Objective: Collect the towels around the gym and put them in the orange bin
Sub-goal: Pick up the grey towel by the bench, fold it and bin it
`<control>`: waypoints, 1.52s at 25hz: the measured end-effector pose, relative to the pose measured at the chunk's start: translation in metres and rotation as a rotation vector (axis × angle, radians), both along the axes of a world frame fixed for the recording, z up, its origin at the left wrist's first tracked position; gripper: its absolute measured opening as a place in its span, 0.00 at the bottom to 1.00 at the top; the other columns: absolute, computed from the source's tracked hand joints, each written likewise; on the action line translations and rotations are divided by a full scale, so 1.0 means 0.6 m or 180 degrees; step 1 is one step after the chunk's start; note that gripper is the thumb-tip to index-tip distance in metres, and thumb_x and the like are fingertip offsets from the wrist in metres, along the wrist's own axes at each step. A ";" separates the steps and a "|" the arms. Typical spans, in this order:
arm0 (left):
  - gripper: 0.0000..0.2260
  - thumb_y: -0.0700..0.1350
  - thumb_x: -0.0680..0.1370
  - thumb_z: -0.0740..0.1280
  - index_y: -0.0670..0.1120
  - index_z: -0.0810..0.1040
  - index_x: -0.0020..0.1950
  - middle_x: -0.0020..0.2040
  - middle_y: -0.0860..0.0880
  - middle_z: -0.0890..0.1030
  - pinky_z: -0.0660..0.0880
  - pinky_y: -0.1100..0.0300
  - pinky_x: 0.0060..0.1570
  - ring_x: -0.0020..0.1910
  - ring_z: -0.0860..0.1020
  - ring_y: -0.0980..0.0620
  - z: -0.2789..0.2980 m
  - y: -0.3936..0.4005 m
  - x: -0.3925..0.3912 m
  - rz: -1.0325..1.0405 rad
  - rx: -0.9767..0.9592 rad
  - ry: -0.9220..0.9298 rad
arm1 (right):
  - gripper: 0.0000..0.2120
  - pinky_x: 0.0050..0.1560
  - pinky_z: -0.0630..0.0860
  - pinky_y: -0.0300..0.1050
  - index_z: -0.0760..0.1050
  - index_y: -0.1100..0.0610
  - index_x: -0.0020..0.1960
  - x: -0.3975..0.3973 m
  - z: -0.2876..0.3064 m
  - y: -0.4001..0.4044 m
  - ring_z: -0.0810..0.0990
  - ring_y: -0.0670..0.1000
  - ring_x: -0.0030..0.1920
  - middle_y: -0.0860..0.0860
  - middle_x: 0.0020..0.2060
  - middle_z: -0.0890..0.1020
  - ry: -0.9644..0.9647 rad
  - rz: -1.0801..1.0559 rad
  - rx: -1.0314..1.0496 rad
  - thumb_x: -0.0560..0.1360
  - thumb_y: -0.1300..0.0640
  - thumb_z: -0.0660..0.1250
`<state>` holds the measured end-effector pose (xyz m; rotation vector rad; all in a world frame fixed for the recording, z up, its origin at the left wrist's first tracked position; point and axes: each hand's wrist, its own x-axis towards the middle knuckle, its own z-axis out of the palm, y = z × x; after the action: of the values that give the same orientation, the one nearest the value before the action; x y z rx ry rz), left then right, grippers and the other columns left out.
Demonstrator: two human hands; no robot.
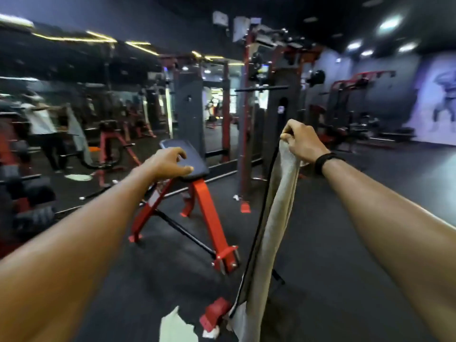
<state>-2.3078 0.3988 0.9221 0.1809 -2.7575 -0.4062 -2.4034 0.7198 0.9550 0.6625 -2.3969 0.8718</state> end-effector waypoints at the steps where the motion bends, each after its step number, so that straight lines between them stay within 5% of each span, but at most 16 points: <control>1: 0.21 0.53 0.73 0.72 0.44 0.76 0.62 0.56 0.45 0.80 0.72 0.55 0.58 0.57 0.77 0.44 -0.001 0.046 -0.005 -0.0163 -0.0003 0.0000 | 0.04 0.43 0.64 0.40 0.74 0.64 0.48 0.025 0.001 0.057 0.78 0.57 0.50 0.61 0.47 0.81 0.0010 -0.0113 0.0054 0.78 0.63 0.63; 9: 0.23 0.52 0.73 0.73 0.43 0.75 0.63 0.56 0.42 0.80 0.71 0.56 0.59 0.56 0.78 0.44 0.002 0.466 0.027 -0.1459 0.0119 -0.0083 | 0.03 0.43 0.64 0.39 0.75 0.63 0.47 0.278 0.004 0.506 0.75 0.52 0.44 0.55 0.43 0.80 0.0152 -0.1188 0.0313 0.76 0.62 0.64; 19: 0.23 0.54 0.73 0.72 0.44 0.75 0.64 0.61 0.42 0.78 0.71 0.52 0.61 0.58 0.77 0.44 -0.054 1.071 0.251 -0.3052 0.0279 -0.0356 | 0.04 0.39 0.63 0.37 0.74 0.64 0.46 0.728 -0.080 0.966 0.74 0.52 0.42 0.53 0.40 0.77 -0.0264 -0.2315 0.0384 0.77 0.63 0.65; 26: 0.23 0.54 0.74 0.71 0.44 0.75 0.64 0.61 0.41 0.78 0.71 0.51 0.62 0.59 0.76 0.42 -0.063 1.388 0.398 -0.3968 0.0335 -0.0459 | 0.07 0.52 0.72 0.45 0.78 0.64 0.49 0.972 -0.081 1.168 0.77 0.50 0.49 0.56 0.47 0.82 -0.0268 -0.3201 0.0217 0.78 0.61 0.63; 35: 0.20 0.54 0.74 0.70 0.45 0.77 0.62 0.57 0.45 0.80 0.72 0.55 0.54 0.55 0.78 0.46 -0.083 1.713 0.440 -0.4603 0.0570 -0.0707 | 0.06 0.45 0.71 0.31 0.80 0.60 0.50 1.036 -0.083 1.404 0.78 0.46 0.48 0.50 0.45 0.81 -0.0573 -0.3368 0.0065 0.78 0.60 0.65; 38: 0.18 0.54 0.74 0.70 0.45 0.78 0.59 0.53 0.47 0.81 0.76 0.53 0.52 0.51 0.79 0.50 -0.069 1.800 0.453 -0.4932 0.1115 -0.1178 | 0.06 0.50 0.75 0.36 0.81 0.60 0.49 1.018 -0.073 1.475 0.80 0.48 0.49 0.52 0.46 0.82 -0.0604 -0.3176 -0.0004 0.77 0.58 0.67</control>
<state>-2.0360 1.4789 0.8809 -2.0137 -2.4977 -1.2530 -1.7925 1.6050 0.9115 -0.6322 -2.4207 0.4873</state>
